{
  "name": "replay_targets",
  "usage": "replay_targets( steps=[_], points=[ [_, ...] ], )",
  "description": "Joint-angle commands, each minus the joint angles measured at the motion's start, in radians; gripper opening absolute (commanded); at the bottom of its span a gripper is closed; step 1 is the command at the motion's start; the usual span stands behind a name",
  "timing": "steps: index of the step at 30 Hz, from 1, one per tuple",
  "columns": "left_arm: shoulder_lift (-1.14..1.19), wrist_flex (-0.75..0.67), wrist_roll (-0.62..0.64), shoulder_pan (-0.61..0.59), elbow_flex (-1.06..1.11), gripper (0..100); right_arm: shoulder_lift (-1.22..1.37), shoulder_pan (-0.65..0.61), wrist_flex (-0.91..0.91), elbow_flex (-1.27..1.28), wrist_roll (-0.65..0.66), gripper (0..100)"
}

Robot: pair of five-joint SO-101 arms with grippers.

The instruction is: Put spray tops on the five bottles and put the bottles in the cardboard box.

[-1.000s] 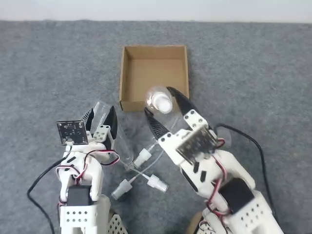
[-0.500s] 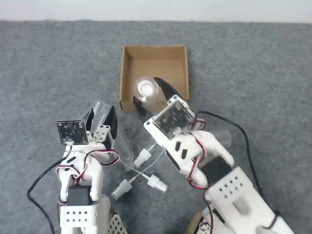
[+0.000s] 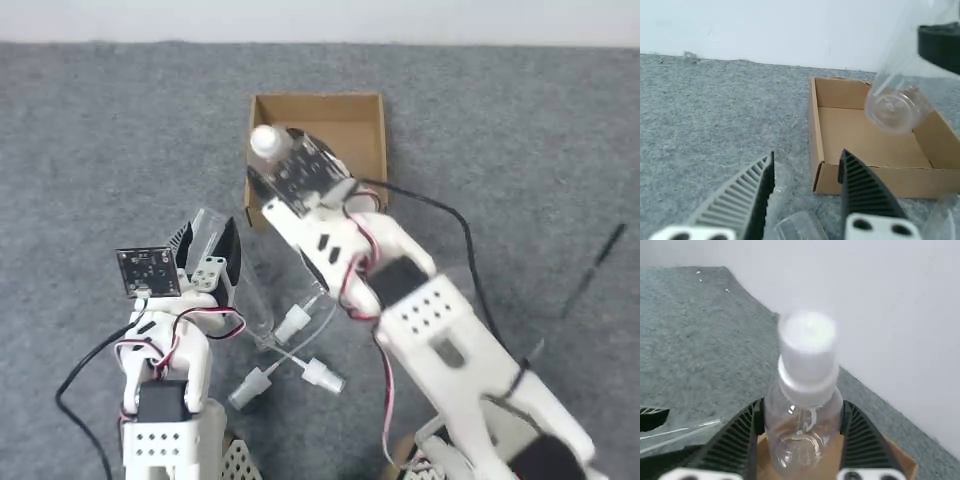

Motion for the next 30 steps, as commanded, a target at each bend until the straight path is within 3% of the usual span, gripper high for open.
replay_targets(
  steps=[1, 14, 19, 30],
  points=[
    [-0.015, -0.032, -0.008, 0.005, -0.004, 20, 0.111, 0.041, -0.025, -0.193, 0.005, 6.9],
    [-0.014, -0.032, -0.052, 0.003, -0.004, 20, 0.565, 0.113, -0.019, -0.592, 0.0, 6.9],
    [-0.014, -0.031, -0.054, 0.0, -0.004, 20, 0.714, 0.116, -0.013, -0.746, -0.097, 6.9],
    [-0.014, -0.031, -0.054, 0.003, -0.004, 20, 1.013, 0.162, -0.021, -1.016, -0.109, 6.9]
  ],
)
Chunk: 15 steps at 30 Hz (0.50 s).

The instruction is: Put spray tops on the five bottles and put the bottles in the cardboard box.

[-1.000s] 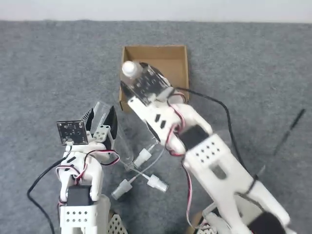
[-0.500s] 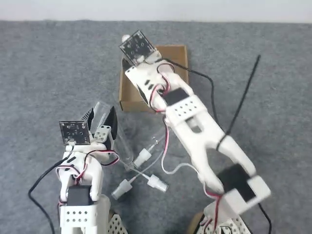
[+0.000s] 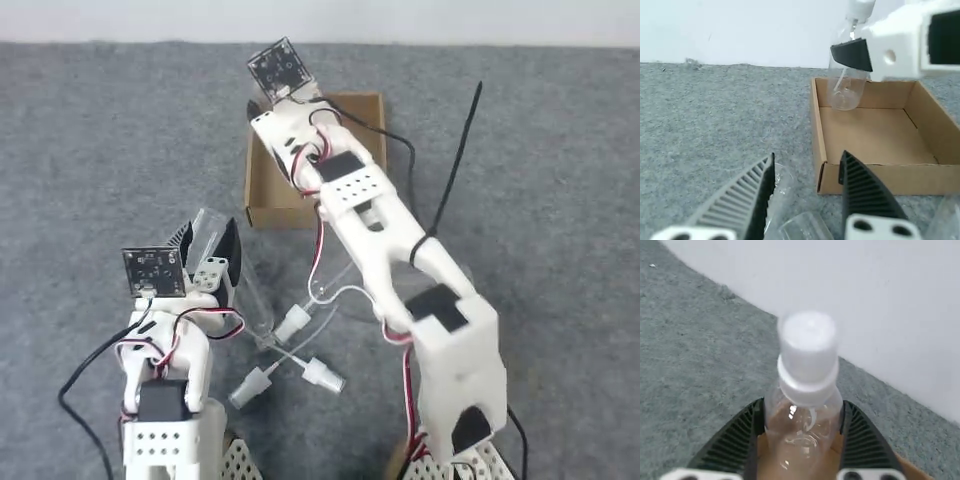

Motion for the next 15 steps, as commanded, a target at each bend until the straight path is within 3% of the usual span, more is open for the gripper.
replay_targets(
  steps=[1, 9, 15],
  points=[
    [-0.014, -0.031, -0.008, 0.002, -0.004, 20, 0.065, 0.038, -0.021, -0.164, -0.015, 6.9],
    [-0.014, -0.031, -0.008, 0.0, -0.004, 20, 0.243, 0.036, -0.015, -0.345, -0.015, 6.9],
    [-0.014, -0.031, -0.008, 0.005, -0.004, 20, 0.338, 0.038, -0.013, -0.446, -0.097, 6.9]
  ],
)
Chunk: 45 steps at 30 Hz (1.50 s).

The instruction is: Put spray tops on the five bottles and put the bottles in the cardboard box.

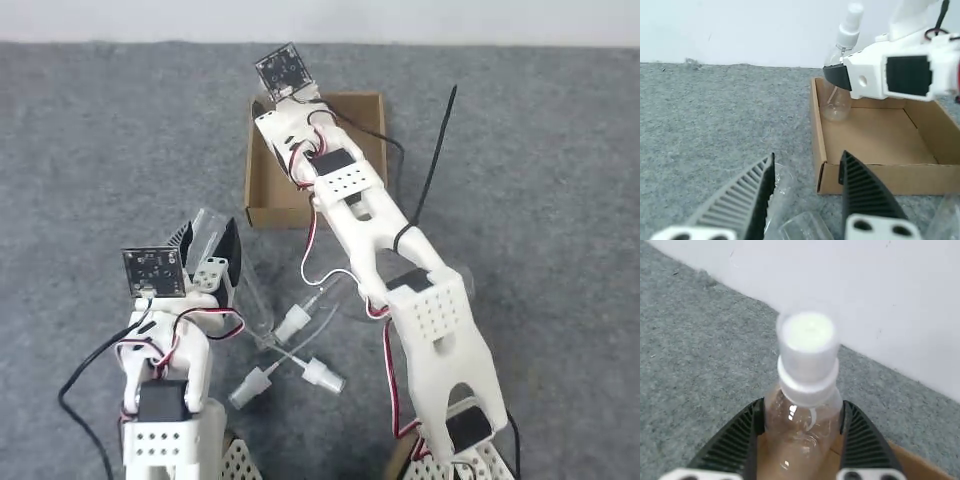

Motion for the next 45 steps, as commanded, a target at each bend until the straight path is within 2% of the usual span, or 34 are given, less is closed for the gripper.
replay_targets(
  steps=[1, 15, 21, 45],
  points=[
    [-0.014, -0.031, -0.008, 0.005, -0.004, 20, 0.013, 0.013, -0.012, -0.133, -0.037, 6.9],
    [-0.014, -0.031, -0.008, 0.005, -0.004, 20, 0.108, 0.015, -0.013, -0.167, -0.038, 7.6],
    [-0.014, -0.031, -0.008, 0.005, -0.004, 20, 0.119, 0.025, -0.013, -0.172, -0.04, 18.9],
    [-0.014, -0.031, -0.009, 0.003, -0.004, 20, 0.12, 0.018, 0.036, -0.167, -0.037, 24.5]
  ],
)
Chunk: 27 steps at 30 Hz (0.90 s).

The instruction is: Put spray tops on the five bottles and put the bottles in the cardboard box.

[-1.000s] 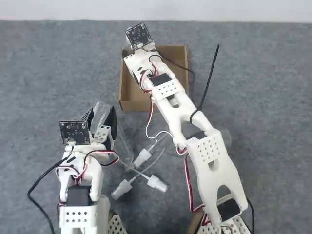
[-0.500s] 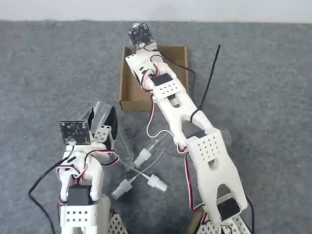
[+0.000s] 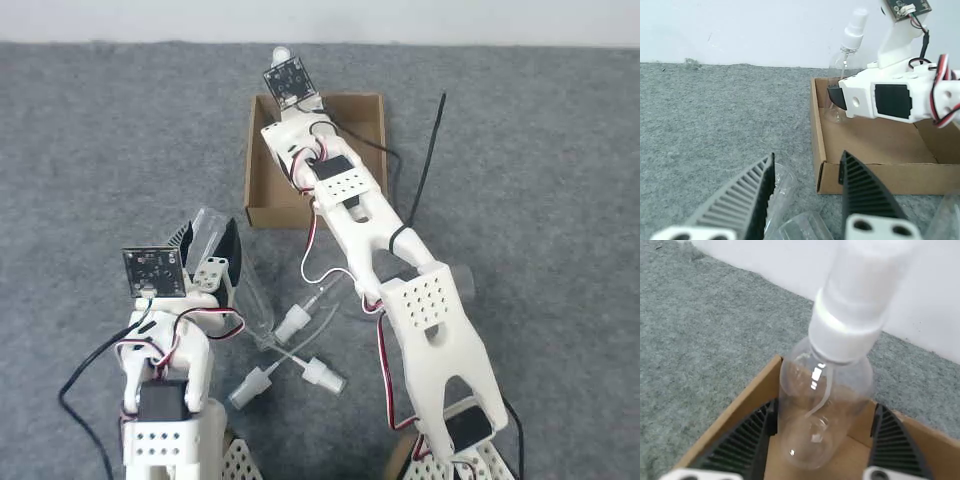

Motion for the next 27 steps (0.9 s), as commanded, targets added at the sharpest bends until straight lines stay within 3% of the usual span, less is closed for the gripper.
replay_targets(
  steps=[1, 7, 16, 27],
  points=[
    [-0.014, -0.031, -0.009, 0.003, -0.004, 20, -0.044, 0.004, 0.005, -0.044, -0.005, 24.5],
    [-0.014, -0.031, -0.009, 0.0, -0.004, 20, -0.047, 0.007, 0.012, -0.043, -0.005, 24.6],
    [-0.014, -0.031, -0.009, -0.002, -0.004, 20, -0.099, 0.005, 0.165, -0.051, -0.006, 31.2],
    [-0.012, -0.031, -0.009, -0.002, -0.004, 20, -0.156, 0.01, 0.312, -0.061, -0.006, 31.6]
  ],
)
